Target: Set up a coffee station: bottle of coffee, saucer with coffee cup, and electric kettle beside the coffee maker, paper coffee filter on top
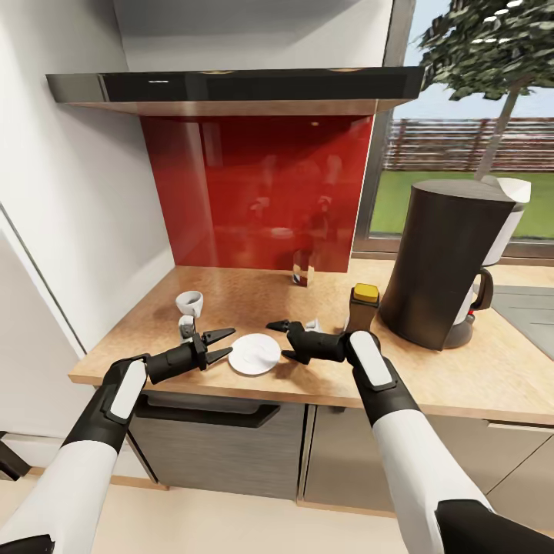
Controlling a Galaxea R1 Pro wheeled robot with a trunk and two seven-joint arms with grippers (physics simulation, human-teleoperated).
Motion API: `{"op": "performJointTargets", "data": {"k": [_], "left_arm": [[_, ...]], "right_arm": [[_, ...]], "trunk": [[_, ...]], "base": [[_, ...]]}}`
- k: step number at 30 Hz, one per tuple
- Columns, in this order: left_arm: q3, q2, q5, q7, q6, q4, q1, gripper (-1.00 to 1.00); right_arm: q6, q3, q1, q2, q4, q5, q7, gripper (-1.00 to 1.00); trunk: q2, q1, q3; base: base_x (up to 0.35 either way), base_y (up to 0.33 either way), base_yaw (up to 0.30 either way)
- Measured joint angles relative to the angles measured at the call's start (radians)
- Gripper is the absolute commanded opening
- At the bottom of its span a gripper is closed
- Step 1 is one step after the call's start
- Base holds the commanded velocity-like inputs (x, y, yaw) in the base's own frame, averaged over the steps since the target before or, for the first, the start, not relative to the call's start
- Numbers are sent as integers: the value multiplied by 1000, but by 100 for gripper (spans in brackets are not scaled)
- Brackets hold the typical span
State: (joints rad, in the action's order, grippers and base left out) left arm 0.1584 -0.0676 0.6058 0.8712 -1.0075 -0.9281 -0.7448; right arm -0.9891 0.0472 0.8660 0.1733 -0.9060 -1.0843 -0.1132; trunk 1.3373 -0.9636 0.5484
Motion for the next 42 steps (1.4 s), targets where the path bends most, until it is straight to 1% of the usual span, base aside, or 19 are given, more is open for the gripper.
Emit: {"op": "performJointTargets", "data": {"k": [13, 17, 22, 39, 41, 42], "left_arm": [[0, -1, 0, 0, 0, -2, 0, 100], [0, -1, 0, 0, 0, -2, 0, 100], [0, -2, 0, 0, 0, -2, 0, 100], [0, -2, 0, 0, 1, -4, 0, 100], [0, -5, 1, 0, 0, -19, 0, 100], [0, -15, 1, 0, 0, -31, 0, 100]], "right_arm": [[1, 0, 0, 0, 6, -6, 1, 100], [3, -2, 0, 0, 26, -15, 4, 100], [2, -4, 0, 0, 46, -14, 3, 100], [2, -5, 0, 0, 50, -12, 2, 100], [2, -5, 0, 0, 50, -13, 2, 100], [2, -5, 0, 0, 50, -13, 2, 100]], "trunk": [[0, 0, 0], [0, 0, 0], [0, 0, 0], [0, 0, 0], [0, 0, 0], [0, 0, 0]], "base": [[0, 0, 0], [0, 0, 0], [0, 0, 0], [0, 0, 0], [0, 0, 0], [0, 0, 0]]}}
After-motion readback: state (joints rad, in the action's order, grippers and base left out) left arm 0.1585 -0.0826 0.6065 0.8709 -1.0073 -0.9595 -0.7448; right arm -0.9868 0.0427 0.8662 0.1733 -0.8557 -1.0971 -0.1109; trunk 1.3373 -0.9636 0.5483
